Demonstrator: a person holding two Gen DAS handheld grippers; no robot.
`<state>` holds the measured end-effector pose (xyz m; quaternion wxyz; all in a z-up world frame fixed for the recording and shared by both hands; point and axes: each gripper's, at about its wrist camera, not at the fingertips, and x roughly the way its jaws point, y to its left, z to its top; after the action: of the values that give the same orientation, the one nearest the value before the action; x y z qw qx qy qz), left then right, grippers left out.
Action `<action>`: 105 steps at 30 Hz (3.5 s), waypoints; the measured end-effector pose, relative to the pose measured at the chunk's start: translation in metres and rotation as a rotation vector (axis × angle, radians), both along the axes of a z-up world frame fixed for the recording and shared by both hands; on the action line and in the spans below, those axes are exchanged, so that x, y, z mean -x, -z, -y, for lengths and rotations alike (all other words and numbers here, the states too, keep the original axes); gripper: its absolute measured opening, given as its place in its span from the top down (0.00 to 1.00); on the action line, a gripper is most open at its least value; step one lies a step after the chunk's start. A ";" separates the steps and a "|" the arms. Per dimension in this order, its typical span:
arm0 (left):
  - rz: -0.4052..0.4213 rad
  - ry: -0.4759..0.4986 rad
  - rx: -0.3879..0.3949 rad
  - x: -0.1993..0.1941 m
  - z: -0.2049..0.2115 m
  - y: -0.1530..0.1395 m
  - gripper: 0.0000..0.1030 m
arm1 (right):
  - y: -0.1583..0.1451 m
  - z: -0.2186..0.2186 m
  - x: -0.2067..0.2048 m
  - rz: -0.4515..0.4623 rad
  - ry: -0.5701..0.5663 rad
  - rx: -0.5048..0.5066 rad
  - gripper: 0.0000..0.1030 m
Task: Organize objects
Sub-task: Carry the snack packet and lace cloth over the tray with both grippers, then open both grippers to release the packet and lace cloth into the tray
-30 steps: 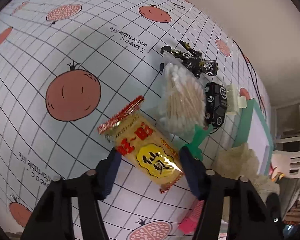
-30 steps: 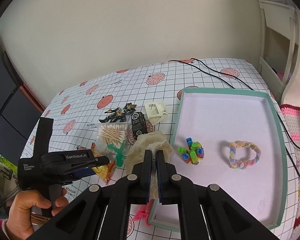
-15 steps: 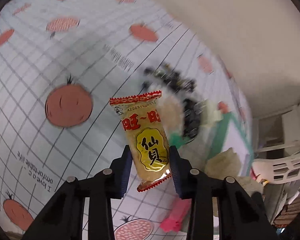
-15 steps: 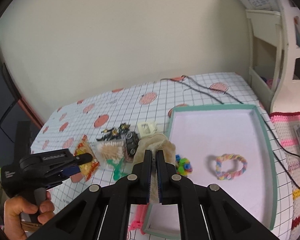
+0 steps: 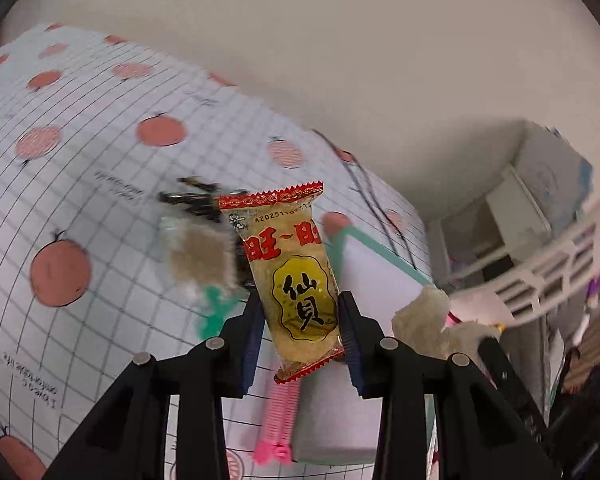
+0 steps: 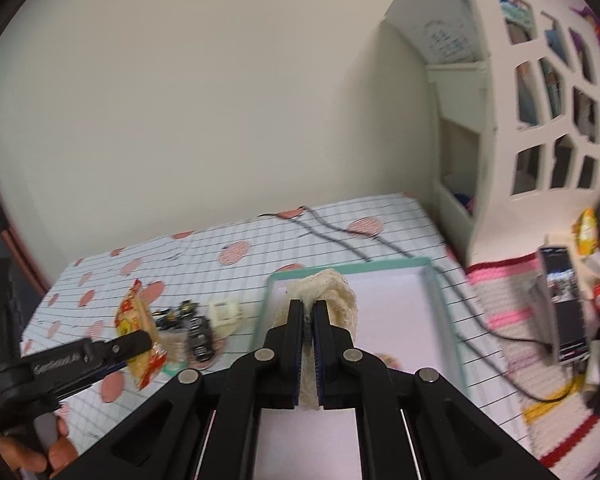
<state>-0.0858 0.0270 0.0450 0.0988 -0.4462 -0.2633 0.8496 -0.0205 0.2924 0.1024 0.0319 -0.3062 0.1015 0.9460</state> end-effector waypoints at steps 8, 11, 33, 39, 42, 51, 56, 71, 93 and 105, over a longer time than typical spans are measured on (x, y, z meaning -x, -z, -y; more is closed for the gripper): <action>-0.030 0.146 0.069 -0.004 -0.055 -0.001 0.63 | -0.007 -0.027 -0.008 -0.018 0.101 -0.088 0.95; -0.047 0.199 0.114 -0.010 -0.076 -0.002 0.63 | -0.006 -0.039 -0.010 -0.015 0.143 -0.096 0.95; 0.084 0.398 0.308 -0.018 -0.133 0.038 0.63 | 0.061 -0.091 0.003 0.292 0.266 0.167 0.95; 0.169 0.423 0.338 -0.019 -0.138 0.056 0.63 | 0.072 -0.083 0.009 0.357 0.234 0.146 0.95; 0.203 0.432 0.343 -0.020 -0.139 0.064 0.63 | 0.078 -0.078 0.012 0.388 0.219 0.127 0.95; 0.237 0.449 0.355 -0.025 -0.141 0.074 0.63 | 0.096 -0.065 0.019 0.483 0.173 0.057 0.93; 0.241 0.448 0.350 -0.024 -0.142 0.072 0.63 | 0.104 -0.061 0.024 0.532 0.142 0.044 0.92; 0.250 0.456 0.351 -0.024 -0.143 0.073 0.63 | 0.110 -0.055 0.029 0.574 0.098 0.033 0.92; 0.127 0.310 0.328 -0.020 -0.115 0.033 0.53 | 0.087 -0.035 0.028 0.463 0.059 -0.036 0.51; 0.188 0.168 0.380 -0.011 -0.089 0.042 0.41 | 0.088 -0.029 0.029 0.440 0.039 -0.076 0.30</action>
<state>-0.0747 0.1159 0.0030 0.0586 -0.5543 -0.0685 0.8274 -0.0491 0.3217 0.0143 0.0832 -0.5019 0.0622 0.8587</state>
